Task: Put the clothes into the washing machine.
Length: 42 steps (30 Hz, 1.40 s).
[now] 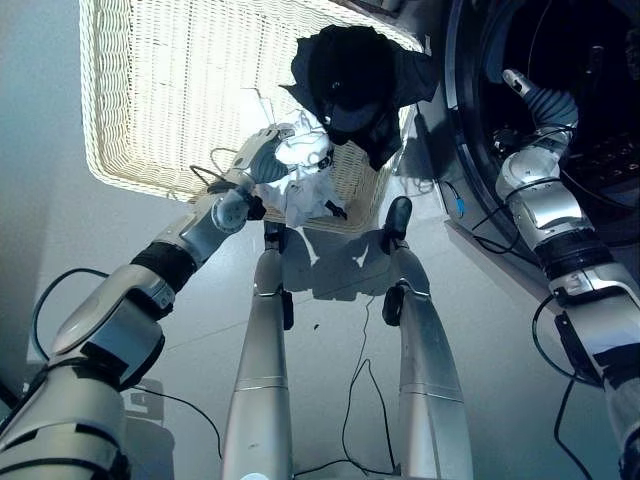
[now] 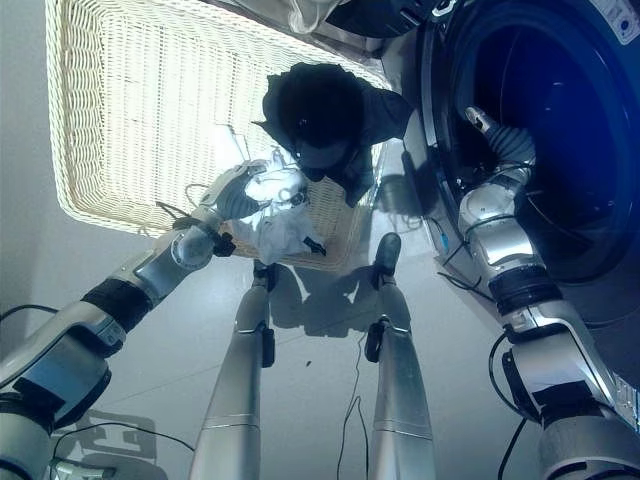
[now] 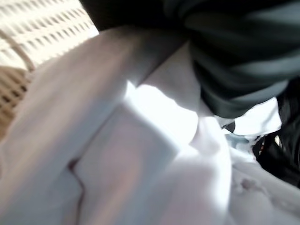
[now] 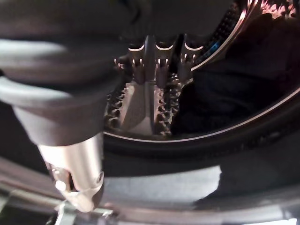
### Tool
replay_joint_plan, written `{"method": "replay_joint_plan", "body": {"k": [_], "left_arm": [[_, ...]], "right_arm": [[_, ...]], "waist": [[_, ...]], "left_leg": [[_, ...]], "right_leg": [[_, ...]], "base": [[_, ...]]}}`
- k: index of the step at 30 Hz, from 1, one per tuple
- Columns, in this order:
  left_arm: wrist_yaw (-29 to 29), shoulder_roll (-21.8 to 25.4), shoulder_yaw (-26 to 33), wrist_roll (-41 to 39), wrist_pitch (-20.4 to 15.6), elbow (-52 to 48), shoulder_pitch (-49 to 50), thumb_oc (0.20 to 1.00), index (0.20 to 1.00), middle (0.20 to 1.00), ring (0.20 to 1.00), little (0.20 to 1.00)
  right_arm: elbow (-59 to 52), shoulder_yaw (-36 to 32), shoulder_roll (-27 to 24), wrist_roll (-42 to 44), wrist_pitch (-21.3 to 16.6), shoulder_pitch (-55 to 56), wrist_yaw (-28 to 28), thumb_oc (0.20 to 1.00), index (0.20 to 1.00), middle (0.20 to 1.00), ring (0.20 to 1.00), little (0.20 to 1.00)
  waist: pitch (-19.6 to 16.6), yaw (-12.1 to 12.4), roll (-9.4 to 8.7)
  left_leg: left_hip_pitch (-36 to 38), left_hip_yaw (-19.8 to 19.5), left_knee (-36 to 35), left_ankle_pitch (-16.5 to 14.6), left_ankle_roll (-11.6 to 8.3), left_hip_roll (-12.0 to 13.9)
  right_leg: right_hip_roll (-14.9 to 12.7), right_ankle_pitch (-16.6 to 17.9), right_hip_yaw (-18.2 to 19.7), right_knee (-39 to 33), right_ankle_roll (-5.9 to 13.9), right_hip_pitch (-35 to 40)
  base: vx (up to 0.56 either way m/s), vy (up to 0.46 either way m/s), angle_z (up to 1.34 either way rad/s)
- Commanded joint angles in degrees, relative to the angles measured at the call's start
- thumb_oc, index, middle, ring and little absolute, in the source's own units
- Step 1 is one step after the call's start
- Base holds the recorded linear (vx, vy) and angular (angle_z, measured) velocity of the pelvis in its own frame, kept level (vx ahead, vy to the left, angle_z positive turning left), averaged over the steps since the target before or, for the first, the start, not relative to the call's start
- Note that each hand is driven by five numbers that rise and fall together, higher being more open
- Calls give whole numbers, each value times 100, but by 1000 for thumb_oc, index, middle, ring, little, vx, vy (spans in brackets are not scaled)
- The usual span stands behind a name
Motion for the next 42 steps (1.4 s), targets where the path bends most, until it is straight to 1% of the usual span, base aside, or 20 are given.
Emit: {"method": "replay_joint_plan", "body": {"k": [1,2,3,4,5,8,12,13,14,18,19,20,24,26,27,28,31,32,36,42], "left_arm": [[295,-409,867,-927,-888,-411,735,200,200,200,200,200],[322,-415,898,-985,-964,-429,758,200,200,200,200,200],[326,-477,1061,-1066,-1060,-530,838,200,200,200,200,200],[347,-628,1475,-1234,-1381,-801,1046,200,200,200,200,200],[337,-646,1528,-1262,-1425,-846,1076,200,200,200,200,200],[322,-853,1983,-1405,-1855,-1390,1375,200,200,200,200,200],[173,-1037,2323,-1564,-2214,-1891,1577,200,200,200,200,200],[115,-1081,2383,-1603,-2253,-2028,1627,200,200,200,200,200],[-3,-1194,2513,-1597,-2384,-2355,1724,200,200,200,200,200],[-151,-1318,2581,-1495,-2368,-2816,1800,200,200,200,200,200],[-175,-1356,2587,-1276,-2308,-3099,1811,200,200,200,200,200],[-178,-1357,2585,-1273,-2295,-3126,1813,200,200,200,200,200],[-518,-1391,2580,-1151,-2151,-3591,1800,200,200,200,200,200],[-666,-1353,2538,-1154,-2090,-3753,1788,200,200,200,200,200],[-666,-1353,2538,-1154,-2090,-3753,1788,200,200,200,200,200],[-781,-1322,2492,-1227,-2045,-3878,1784,200,200,200,200,200],[-898,-1332,2463,-1220,-2014,-4036,1822,200,200,200,200,200],[-1017,-1339,2405,-1255,-2024,-4128,1821,200,200,200,200,200],[-1085,-1364,2303,-1244,-2009,-4257,1731,200,200,200,200,200],[-999,-1414,2173,-1094,-1975,-4375,1590,200,200,200,200,200]], "right_arm": [[-1069,-339,12,-344,-476,574,523,1000,1000,1000,1000,1000],[-1108,-358,26,-293,-488,607,598,1000,1000,1000,1000,1000],[-1263,-404,93,-278,-512,724,758,1000,1000,1000,1000,1000],[-1679,-488,307,-247,-525,1053,1206,1000,1000,1000,1000,1000],[-1738,-496,341,-252,-522,1104,1258,1000,1000,1000,1000,1000],[-2203,-554,635,-146,-554,1537,1758,1000,1000,1000,1000,1000],[-2508,-552,834,-132,-623,1816,2017,1000,1000,1000,1000,1000],[-2593,-559,882,-148,-611,1861,2037,1000,1000,1000,1000,1000],[-2782,-564,992,-156,-635,1984,2184,1000,1000,1000,1000,1000],[-3072,-511,1175,-289,-654,2126,2486,1000,1000,1000,1000,1000],[-3290,-456,1220,-222,-581,2182,2787,1000,1000,1000,1000,1000],[-3306,-452,1222,-213,-569,2186,2812,1000,1000,1000,1000,1000],[-3665,-262,1181,107,-252,2178,3746,1000,1000,1000,1000,1000],[-3811,-166,1121,326,-150,2157,4070,1000,1000,1000,1000,1000],[-3811,-166,1121,326,-150,2157,4070,1000,1000,1000,1000,1000],[-3917,-81,1088,465,-81,2138,4258,1000,1000,1000,1000,1000],[-4061,32,1060,507,-71,2128,4391,1000,1000,1000,1000,1000],[-4168,113,1062,746,-35,2080,4522,1000,1000,1000,1000,1000],[-4225,273,1116,958,-29,1915,4692,1000,1000,1000,1000,1000],[-4326,599,1248,963,381,1635,4908,1000,1000,1000,1000,1000]], "waist": [[-100,-240,489],[-100,-241,487],[-100,-239,485],[-100,-237,472],[-100,-237,471],[-100,-224,457],[-100,-213,439],[-100,-212,440],[-100,-208,436],[-100,-215,428],[-100,-208,421],[-100,-209,421],[-100,-184,401],[-100,-175,397],[-100,-175,397],[-100,-164,397],[-100,-147,395],[-100,-141,388],[-100,-115,394],[-100,-62,422]], "left_leg": [[6,63,78,-240,447,-523],[11,63,75,-240,447,-523],[10,63,74,-233,448,-524],[24,66,57,-218,455,-528],[25,64,56,-214,457,-531],[22,41,49,-179,472,-555],[36,39,50,-165,496,-570],[45,39,50,-161,500,-576],[47,45,59,-146,511,-584],[54,34,40,-118,530,-598],[49,35,36,-104,543,-604],[48,35,36,-102,544,-605],[47,11,38,-73,561,-626],[39,-2,53,-66,559,-634],[39,-2,53,-66,559,-634],[44,-13,48,-52,565,-646],[51,-22,37,-35,568,-654],[41,-33,60,-33,571,-665],[22,-52,74,-21,576,-686],[-6,-73,96,14,570,-719]], "right_leg": [[309,-28,-427,33,458,167],[308,-30,-427,35,458,170],[308,-32,-427,48,454,162],[298,-54,-438,75,444,167],[298,-56,-438,80,441,166],[303,-57,-446,113,414,161],[307,-70,-463,158,393,167],[305,-67,-468,160,392,176],[300,-61,-483,174,387,184],[306,-42,-481,180,385,190],[299,-37,-492,188,385,187],[299,-35,-493,188,385,187],[276,-13,-532,184,387,201],[267,-9,-547,200,385,192],[267,-9,-547,200,385,192],[263,3,-562,195,382,198],[263,10,-578,182,381,212],[263,16,-587,182,381,212],[256,32,-608,158,377,207],[260,36,-621,172,355,185]], "base": [[0,0,0],[0,0,0],[0,0,0],[0,0,0],[0,0,0],[0,0,0],[0,0,0],[0,0,0],[0,0,0],[0,0,0],[0,0,0],[0,0,0],[0,0,0],[2,-16,0],[5,-30,3],[-1,-26,4],[-2,-20,2],[-1,-33,0],[0,0,0],[0,0,0]]}}
